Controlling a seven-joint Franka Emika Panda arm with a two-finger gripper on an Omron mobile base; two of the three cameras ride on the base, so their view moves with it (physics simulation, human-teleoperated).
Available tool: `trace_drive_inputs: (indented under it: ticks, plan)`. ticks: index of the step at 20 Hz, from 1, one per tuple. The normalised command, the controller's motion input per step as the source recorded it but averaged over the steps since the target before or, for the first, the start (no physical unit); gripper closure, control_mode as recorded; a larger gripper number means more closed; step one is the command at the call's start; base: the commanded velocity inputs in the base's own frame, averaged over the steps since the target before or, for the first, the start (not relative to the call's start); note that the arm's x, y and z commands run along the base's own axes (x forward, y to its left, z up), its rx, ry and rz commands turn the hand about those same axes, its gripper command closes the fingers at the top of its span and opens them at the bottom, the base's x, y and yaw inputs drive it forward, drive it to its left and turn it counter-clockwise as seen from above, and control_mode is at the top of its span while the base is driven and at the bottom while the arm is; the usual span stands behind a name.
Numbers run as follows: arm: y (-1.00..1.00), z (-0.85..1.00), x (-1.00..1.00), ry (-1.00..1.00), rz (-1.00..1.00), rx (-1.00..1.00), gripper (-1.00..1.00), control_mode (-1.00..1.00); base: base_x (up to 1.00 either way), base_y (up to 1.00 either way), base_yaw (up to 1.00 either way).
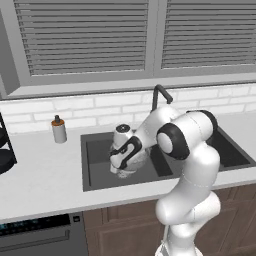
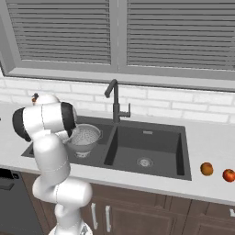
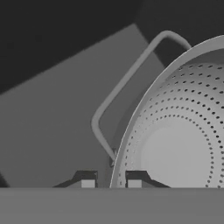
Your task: Put the colander in the sink, put the apple, peach in the colander, and turn on the sink faucet and pour water over the colander.
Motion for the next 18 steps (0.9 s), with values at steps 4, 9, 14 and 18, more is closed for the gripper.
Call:
trace_drive_inputs:
  ticks: [4, 9, 14, 18]
  plan:
    - [-0.11, -0.42, 0.20, 0.02, 0.00, -0.04, 1.00, -1.00, 0.00, 0.00, 0.00]
    - [-0.17, -0.41, 0.09, 0.03, 0.00, -0.04, 1.00, -1.00, 0.00, 0.00, 0.00]
    - [-0.23, -0.27, 0.00, 0.04, 0.00, -0.05, 1.00, -1.00, 0.00, 0.00, 0.00]
    - [-0.22, -0.23, 0.01, 0.05, 0.00, -0.02, 1.00, -1.00, 0.00, 0.00, 0.00]
